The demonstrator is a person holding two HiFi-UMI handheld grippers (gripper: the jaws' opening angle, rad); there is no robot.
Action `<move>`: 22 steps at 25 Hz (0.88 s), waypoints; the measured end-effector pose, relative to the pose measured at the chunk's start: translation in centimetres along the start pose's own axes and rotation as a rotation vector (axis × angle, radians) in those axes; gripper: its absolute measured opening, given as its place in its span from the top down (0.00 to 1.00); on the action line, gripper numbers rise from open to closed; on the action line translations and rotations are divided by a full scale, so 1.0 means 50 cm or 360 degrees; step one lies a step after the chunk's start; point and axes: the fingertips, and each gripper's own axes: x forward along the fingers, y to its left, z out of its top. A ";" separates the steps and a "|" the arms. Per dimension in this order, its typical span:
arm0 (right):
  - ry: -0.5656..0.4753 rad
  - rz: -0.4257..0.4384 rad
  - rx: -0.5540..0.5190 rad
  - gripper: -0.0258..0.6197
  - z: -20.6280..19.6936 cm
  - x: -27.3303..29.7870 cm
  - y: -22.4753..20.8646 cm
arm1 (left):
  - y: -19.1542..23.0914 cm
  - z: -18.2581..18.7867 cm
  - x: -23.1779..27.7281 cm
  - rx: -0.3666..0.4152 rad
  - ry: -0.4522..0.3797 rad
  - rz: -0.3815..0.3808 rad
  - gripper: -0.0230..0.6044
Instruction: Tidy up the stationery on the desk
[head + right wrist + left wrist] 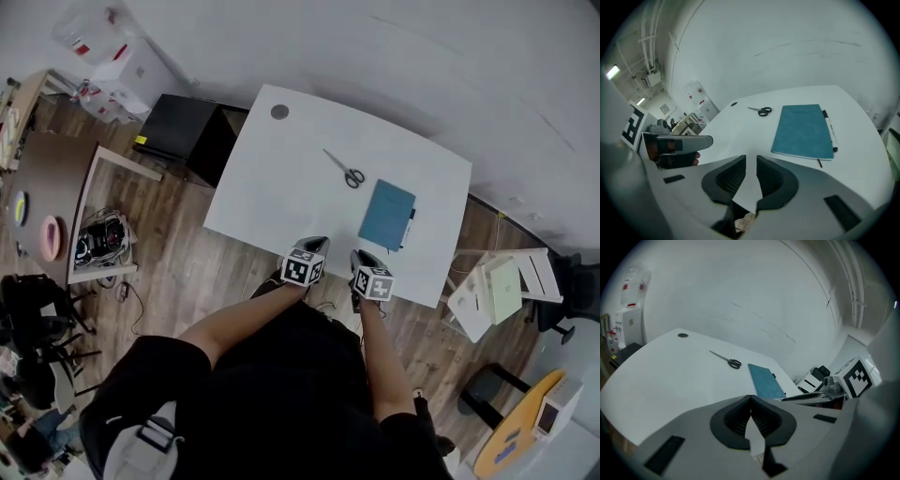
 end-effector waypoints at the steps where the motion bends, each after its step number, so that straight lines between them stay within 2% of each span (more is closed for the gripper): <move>1: 0.0008 -0.0013 -0.0007 0.83 0.016 0.015 0.006 | 0.014 0.014 0.005 -0.0003 0.0004 -0.0026 0.94; 6: 0.0015 -0.0107 0.0035 0.83 0.090 0.071 0.023 | 0.061 0.064 0.026 -0.0019 0.0014 -0.0170 0.94; 11: 0.0012 -0.0124 0.0095 0.83 0.143 0.112 0.031 | 0.088 0.101 0.064 -0.0034 0.0031 -0.0203 0.94; 16: 0.0052 -0.0101 -0.0098 0.83 0.222 0.156 0.019 | 0.112 0.133 0.114 -0.0095 0.0043 -0.0164 0.94; 22: 0.0220 0.0019 -0.0355 0.83 0.279 0.218 0.001 | 0.118 0.174 0.168 -0.0105 0.0058 -0.0150 0.94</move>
